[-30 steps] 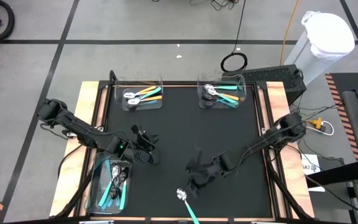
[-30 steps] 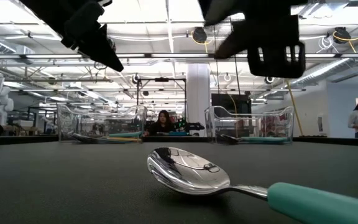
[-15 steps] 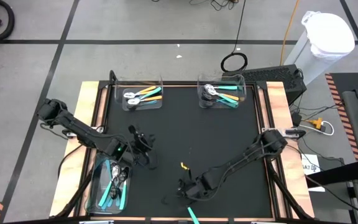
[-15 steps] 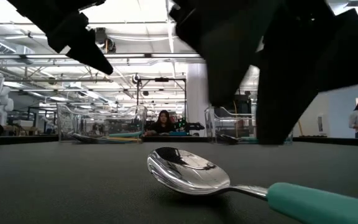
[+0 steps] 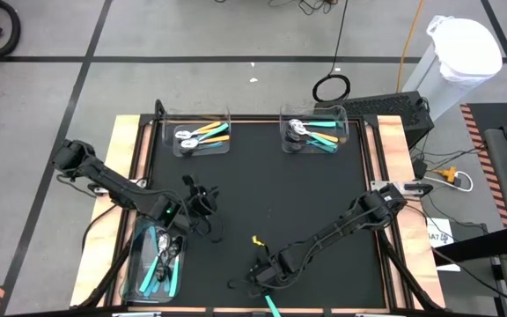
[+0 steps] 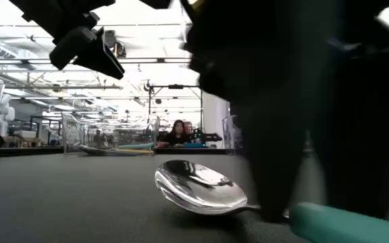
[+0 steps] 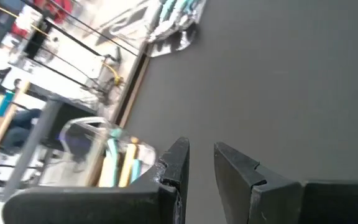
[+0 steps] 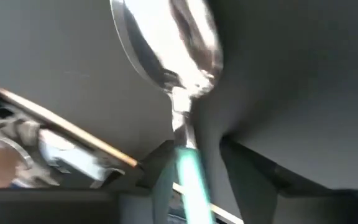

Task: Sort silverware by color (type)
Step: Put the green spoon into the top right transparent bin

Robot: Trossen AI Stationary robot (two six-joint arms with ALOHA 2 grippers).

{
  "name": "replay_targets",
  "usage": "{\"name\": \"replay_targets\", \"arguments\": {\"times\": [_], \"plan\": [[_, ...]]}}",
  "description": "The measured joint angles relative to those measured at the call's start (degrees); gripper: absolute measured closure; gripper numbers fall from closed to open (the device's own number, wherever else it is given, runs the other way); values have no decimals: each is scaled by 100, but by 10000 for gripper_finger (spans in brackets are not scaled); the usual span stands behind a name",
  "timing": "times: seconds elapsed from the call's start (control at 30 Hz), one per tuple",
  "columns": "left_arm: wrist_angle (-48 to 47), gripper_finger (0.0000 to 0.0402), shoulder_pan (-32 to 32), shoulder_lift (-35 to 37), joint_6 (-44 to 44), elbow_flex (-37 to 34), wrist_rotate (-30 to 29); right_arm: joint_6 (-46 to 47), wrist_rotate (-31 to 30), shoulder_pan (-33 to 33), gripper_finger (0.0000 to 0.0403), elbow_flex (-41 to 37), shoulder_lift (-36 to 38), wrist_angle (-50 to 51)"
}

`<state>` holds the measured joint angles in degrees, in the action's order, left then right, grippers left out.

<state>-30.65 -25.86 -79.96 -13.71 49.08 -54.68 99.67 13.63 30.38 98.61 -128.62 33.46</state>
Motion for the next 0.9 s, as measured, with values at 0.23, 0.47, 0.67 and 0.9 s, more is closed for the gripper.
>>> {"name": "replay_targets", "arguments": {"times": [0.23,0.47,0.67,0.9], "plan": [[174,329,400,0,262,0,-167,-453,14,-51,359,-9,7,753],[196,329,753,0,220,0,28,-1751,-813,-391,390,-48,390,1572],[529,329,991,0,384,0,106,-3309,-2143,-892,399,-43,1171,3851],[1049,329,1536,0,851,2,845,-6130,-3925,-2239,402,-53,2246,5293]]}}
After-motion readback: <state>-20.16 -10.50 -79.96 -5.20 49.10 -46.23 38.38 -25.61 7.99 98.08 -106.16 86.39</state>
